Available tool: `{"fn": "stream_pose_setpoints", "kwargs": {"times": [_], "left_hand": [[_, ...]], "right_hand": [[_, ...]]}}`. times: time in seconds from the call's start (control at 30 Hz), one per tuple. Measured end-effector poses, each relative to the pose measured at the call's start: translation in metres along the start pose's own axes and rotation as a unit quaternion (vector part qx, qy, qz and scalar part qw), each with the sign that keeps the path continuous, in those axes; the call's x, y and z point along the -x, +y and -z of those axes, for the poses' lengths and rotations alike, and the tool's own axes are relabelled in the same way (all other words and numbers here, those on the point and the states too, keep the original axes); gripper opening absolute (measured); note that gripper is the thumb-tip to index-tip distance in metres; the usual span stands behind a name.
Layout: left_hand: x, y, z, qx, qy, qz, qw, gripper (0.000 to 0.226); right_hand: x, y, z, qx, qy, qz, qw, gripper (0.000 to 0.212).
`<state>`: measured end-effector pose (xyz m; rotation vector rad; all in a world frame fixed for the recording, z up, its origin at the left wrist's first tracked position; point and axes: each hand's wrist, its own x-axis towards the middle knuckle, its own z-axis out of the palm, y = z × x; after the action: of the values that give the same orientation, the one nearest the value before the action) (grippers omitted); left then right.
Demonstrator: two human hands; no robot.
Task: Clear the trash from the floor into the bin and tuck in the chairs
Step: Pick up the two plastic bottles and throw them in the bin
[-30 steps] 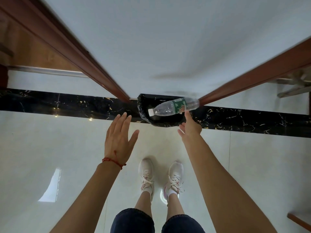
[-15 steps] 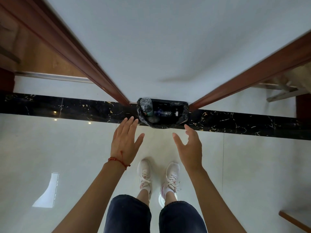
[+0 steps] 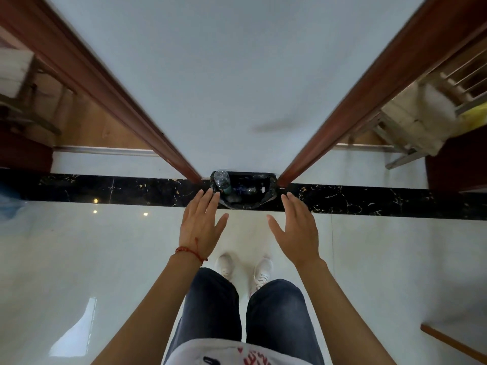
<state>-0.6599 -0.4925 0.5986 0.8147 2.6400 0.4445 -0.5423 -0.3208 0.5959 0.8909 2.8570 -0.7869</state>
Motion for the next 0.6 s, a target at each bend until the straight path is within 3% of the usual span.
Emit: {"fn": "stream_pose_setpoints", "kwargs": {"times": [0.3, 0.6], "left_hand": [[0.012, 0.038, 0.033, -0.023, -0.005, -0.049, 0.999, 0.053], [-0.019, 0.062, 0.048, -0.064, -0.078, -0.224, 0.969, 0.055]], "right_hand": [[0.033, 0.016, 0.051, 0.001, 0.052, -0.053, 0.997, 0.059], [0.079, 0.007, 0.051, -0.012, 0.101, -0.197, 0.975, 0.061]]}}
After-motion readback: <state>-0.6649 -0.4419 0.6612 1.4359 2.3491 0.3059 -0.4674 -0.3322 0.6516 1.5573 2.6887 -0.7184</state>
